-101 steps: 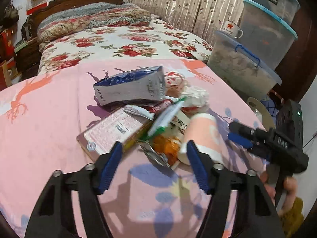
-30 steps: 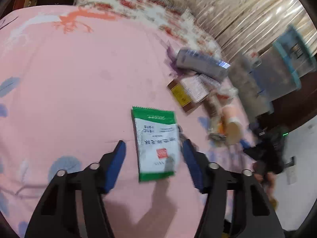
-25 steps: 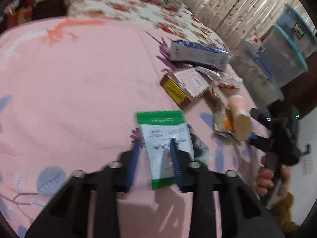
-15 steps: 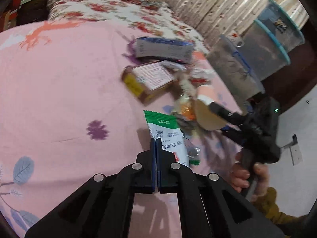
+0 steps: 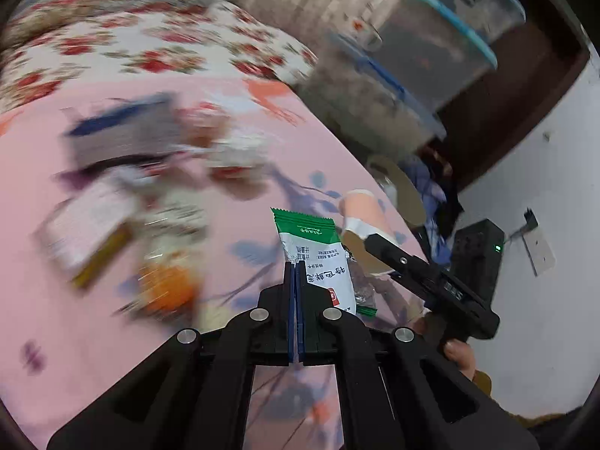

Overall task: Collect trash
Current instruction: 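Release the green packet and paper cup into the wastebasket, then grasp the brown seasoning box with left gripper while right gripper grasps the snack wrapper, then carry box and wrapper to the wastebasket and release them, then move both open grippers back toward the blue milk carton on the bed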

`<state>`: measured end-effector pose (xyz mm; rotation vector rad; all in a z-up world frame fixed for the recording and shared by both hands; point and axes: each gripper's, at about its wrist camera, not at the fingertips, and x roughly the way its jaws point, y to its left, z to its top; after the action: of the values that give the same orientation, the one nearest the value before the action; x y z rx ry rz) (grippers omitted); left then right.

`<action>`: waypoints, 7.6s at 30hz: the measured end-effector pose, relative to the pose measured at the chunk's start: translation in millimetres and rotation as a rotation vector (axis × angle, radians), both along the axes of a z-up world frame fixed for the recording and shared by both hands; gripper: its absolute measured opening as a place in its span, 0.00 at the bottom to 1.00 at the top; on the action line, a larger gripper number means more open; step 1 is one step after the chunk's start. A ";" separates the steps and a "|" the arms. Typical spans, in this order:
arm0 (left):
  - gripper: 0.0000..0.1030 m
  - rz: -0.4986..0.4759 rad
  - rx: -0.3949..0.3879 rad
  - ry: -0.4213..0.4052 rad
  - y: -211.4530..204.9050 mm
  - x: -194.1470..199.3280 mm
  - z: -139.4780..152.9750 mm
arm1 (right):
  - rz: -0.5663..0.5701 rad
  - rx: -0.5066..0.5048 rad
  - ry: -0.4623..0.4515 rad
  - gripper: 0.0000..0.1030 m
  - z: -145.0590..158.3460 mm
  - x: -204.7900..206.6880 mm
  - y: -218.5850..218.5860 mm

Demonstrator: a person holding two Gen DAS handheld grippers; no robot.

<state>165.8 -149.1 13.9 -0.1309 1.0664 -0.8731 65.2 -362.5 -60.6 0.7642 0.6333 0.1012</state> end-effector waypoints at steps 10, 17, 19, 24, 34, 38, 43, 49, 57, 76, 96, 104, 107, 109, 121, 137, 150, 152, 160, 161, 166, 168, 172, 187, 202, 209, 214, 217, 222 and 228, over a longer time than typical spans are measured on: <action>0.01 -0.274 0.097 -0.005 -248.4 31.5 -7.4 | -0.291 -0.083 0.042 0.62 7.7 -43.6 -173.8; 0.04 -0.306 0.139 -0.058 -382.3 41.3 -14.8 | -0.361 -0.208 0.141 0.83 2.9 -27.0 -251.2; 0.31 -0.300 0.163 -0.055 -402.7 41.2 -22.3 | -0.388 -0.280 0.172 0.89 0.4 -19.6 -262.1; 0.35 -0.297 0.153 -0.030 -393.1 36.0 -25.9 | -0.424 -0.309 0.148 0.92 3.6 -35.2 -265.9; 0.38 -0.275 0.079 -0.057 -219.9 -14.3 -4.3 | -0.311 -0.128 -0.004 0.39 28.1 -39.9 -200.8; 0.46 -0.200 0.106 -0.102 -131.5 -29.8 -2.9 | -0.145 -0.124 0.018 0.42 25.6 -4.1 -142.0; 0.47 -0.024 0.179 -0.080 -11.7 -17.1 -9.9 | 0.065 -0.092 0.028 0.63 24.9 43.9 -49.0; 0.65 0.345 0.374 -0.226 101.7 31.6 -16.0 | 0.295 -0.161 0.047 0.69 23.2 99.6 63.0; 0.78 0.353 0.337 -0.133 116.7 73.7 -47.6 | 0.367 -0.238 0.074 0.69 1.3 178.3 134.5; 0.64 0.199 0.389 -0.205 107.4 -25.5 -60.4 | 0.576 -0.002 0.099 0.50 -26.8 88.9 152.4; 0.63 0.337 0.453 -0.192 152.0 -88.5 -57.7 | 0.279 0.147 0.055 0.10 -29.5 -8.2 88.2; 0.79 0.320 0.465 -0.244 144.4 -101.9 -52.4 | 0.087 0.149 0.033 0.14 -27.3 -72.2 53.4; 0.82 0.311 0.474 -0.273 137.8 -99.3 -49.4 | 0.135 0.141 0.059 0.23 -30.6 -73.5 66.8; 0.83 0.312 0.496 -0.292 133.1 -97.3 -50.8 | 0.150 0.129 0.053 0.27 -31.3 -72.7 75.1; 0.59 0.229 0.442 -0.268 113.9 -104.0 -51.6 | 0.311 0.125 0.036 0.07 -36.8 -62.6 100.7; 0.57 -0.039 0.236 -0.262 -40.7 -60.4 -16.1 | -0.050 0.381 -0.107 0.03 -40.3 -87.8 -55.6; 0.57 -0.228 0.160 -0.336 -305.8 6.0 -2.2 | -0.421 0.159 -0.168 0.03 4.6 -81.5 -245.9; 0.57 -0.216 0.147 -0.331 -343.8 17.6 -9.7 | -0.450 0.098 -0.128 0.04 8.0 -71.3 -262.5; 0.80 -0.265 0.255 -0.299 -406.8 23.4 -46.6 | -0.359 -0.008 0.132 0.08 -22.1 -11.4 -287.4; 0.80 -0.278 0.235 -0.297 -400.9 20.9 -45.1 | -0.343 -0.042 0.148 0.08 -22.8 -8.9 -281.1; 0.80 -0.315 0.197 -0.332 -379.9 11.3 -34.6 | -0.355 -0.163 0.180 0.15 -21.3 -10.1 -264.2; 0.79 -0.319 0.189 -0.343 -377.7 8.8 -32.2 | -0.397 -0.214 0.146 0.57 -11.5 -17.6 -258.2; 0.56 -0.336 0.178 -0.351 -380.3 5.2 -30.6 | -0.480 -0.333 0.091 0.88 13.9 -35.3 -246.2; 0.26 -0.369 0.092 -0.093 -431.2 52.7 -10.7 | -0.562 -0.247 0.027 0.88 13.5 -76.5 -256.4; 0.76 -0.178 0.258 -0.167 -417.5 72.9 -31.2 | -0.548 -0.246 0.042 0.88 7.3 -63.0 -248.0; 0.71 -0.150 0.099 -0.158 -325.2 50.4 9.7 | -0.504 -0.227 0.014 0.88 22.7 -61.9 -225.3; 0.72 -0.170 0.137 -0.269 -232.0 0.7 12.0 | -0.359 -0.231 -0.040 0.81 41.8 -43.3 -177.7; 0.72 -0.154 0.166 -0.275 -174.8 -15.4 3.8 | -0.226 -0.213 -0.045 0.72 45.8 -19.3 -141.4; 0.72 -0.034 0.196 -0.246 -74.1 -14.5 1.5 | -0.036 -0.219 -0.040 0.62 47.8 21.8 -70.8; 0.72 0.268 0.179 -0.143 52.3 28.6 0.3 | 0.268 -0.258 -0.042 0.47 53.1 87.7 52.7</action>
<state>194.3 -96.8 14.2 -0.0581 0.9619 -0.5351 152.9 -309.7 -7.5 0.4253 0.6911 0.2747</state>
